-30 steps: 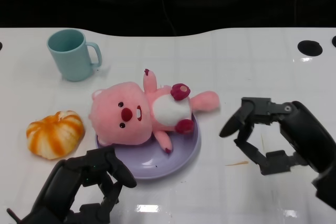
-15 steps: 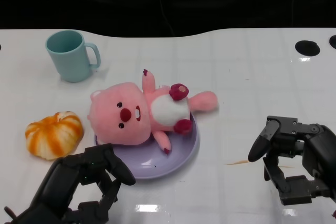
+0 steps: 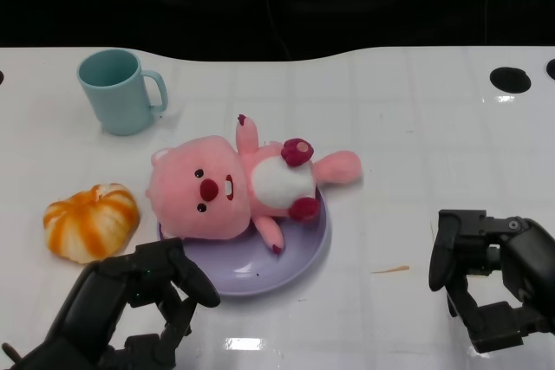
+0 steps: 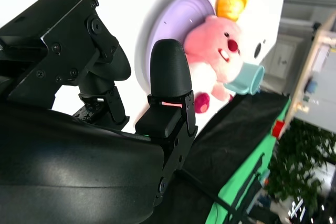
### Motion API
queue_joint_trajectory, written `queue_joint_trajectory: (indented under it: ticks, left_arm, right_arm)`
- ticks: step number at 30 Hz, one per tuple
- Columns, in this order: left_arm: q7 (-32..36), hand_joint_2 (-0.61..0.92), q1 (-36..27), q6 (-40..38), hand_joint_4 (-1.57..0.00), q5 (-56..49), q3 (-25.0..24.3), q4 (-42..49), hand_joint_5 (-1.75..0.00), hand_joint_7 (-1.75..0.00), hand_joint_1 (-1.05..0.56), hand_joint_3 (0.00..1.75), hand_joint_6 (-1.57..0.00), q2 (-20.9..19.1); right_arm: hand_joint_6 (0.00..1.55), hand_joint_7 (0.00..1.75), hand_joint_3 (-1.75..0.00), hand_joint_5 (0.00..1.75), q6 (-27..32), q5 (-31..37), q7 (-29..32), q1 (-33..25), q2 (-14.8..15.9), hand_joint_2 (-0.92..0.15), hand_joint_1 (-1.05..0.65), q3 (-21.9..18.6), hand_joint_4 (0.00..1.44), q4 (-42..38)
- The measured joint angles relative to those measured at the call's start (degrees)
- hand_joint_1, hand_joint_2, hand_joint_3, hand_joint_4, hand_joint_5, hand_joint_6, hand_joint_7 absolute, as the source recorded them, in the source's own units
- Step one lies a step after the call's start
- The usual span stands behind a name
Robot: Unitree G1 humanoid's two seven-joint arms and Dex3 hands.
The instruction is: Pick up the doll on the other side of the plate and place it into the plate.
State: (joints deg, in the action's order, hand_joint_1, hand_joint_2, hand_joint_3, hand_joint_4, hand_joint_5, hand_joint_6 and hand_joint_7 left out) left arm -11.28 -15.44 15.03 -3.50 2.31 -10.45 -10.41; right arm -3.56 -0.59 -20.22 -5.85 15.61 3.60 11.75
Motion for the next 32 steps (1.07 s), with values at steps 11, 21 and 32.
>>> queue_joint_trajectory:
  ticks: [11, 21, 32]
  left_arm:
    - [0.0, 0.52, 0.5, 1.6, -0.76, 0.0, -0.2, 1.6, -1.55, -1.2, -0.04, 1.12, -0.82, -0.3]
    - [0.0, 0.53, 0.4, 1.6, -0.75, 0.0, -0.3, 1.6, -1.55, -1.22, -0.03, 1.12, -0.81, -0.5]
    - [0.0, 0.53, 0.3, 2.0, -0.74, 0.1, -0.3, 1.9, -1.55, -1.21, -0.06, 1.1, -0.81, -0.5]
  right_arm:
    - [0.81, 1.61, -1.47, 1.75, -1.0, 2.1, -1.5, 1.6, 0.7, -0.35, 0.26, 1.6, 0.91, -2.1]
    - [0.84, 1.6, -1.49, 1.75, -2.6, 3.8, -2.7, 1.7, 2.3, -0.35, 0.22, 2.0, 0.93, -2.3]
    - [0.81, 1.61, -1.48, 1.75, -2.2, 4.1, -3.3, 1.7, 2.5, -0.36, 0.22, 1.9, 0.91, -1.9]
